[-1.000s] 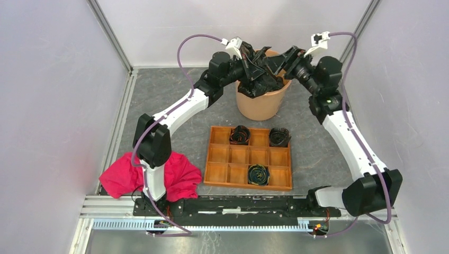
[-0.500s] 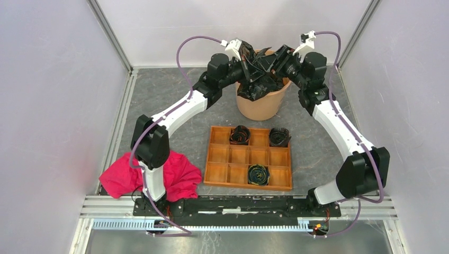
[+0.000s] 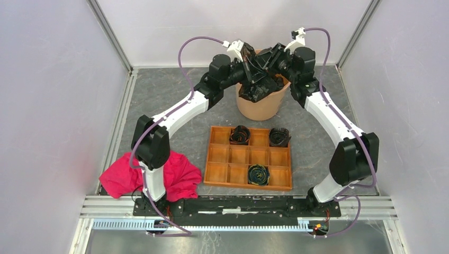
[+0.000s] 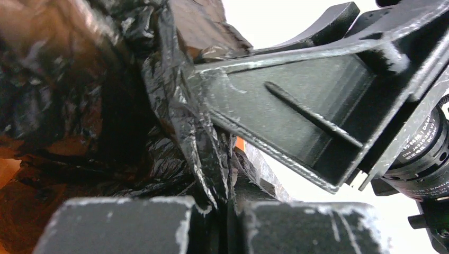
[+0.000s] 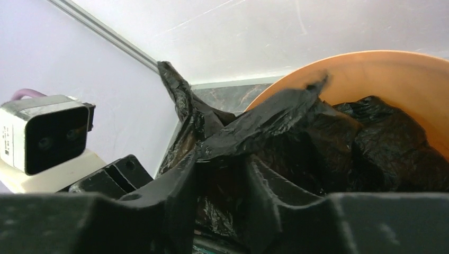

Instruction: Put the trash bags into the trash bin

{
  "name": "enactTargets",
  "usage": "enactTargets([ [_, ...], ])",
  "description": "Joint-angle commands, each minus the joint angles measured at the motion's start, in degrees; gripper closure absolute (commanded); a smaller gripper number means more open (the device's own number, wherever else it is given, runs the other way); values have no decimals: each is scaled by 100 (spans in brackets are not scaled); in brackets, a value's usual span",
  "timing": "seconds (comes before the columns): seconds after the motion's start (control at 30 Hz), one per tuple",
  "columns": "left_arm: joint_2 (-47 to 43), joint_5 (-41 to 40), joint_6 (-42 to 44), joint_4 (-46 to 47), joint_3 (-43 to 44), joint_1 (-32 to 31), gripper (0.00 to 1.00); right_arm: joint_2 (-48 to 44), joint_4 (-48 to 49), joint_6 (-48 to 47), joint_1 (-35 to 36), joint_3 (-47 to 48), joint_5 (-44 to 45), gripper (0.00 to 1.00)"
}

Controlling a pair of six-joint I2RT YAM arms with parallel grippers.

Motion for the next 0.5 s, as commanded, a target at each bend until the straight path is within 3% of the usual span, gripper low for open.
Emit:
enactTargets([
  [0.0, -203, -51, 127, -28, 163, -45, 98, 9, -39, -87, 91, 419, 54, 74],
  [0.1, -242, -160, 296, -598, 445, -19, 91, -179, -179, -265, 88, 334, 267, 86],
  [0.17, -350, -100, 300, -882, 542, 29, 73, -283, -196, -403, 43, 322, 306, 89],
  [0.27, -667, -25, 219, -1030, 421, 188, 42, -274, -104, -408, -172, 428, -215, 95],
  [0.33, -901, -73, 150, -1036, 269, 301, 27, -256, 136, -287, -348, 403, -664, 97],
  [0.4, -1077, -92, 12, -1029, 86, 436, 18, -266, 460, -69, -477, 313, -1035, 98],
  [0.47, -1111, -86, -114, -955, 14, 541, 15, -236, 718, 66, -562, 302, -1292, 99],
])
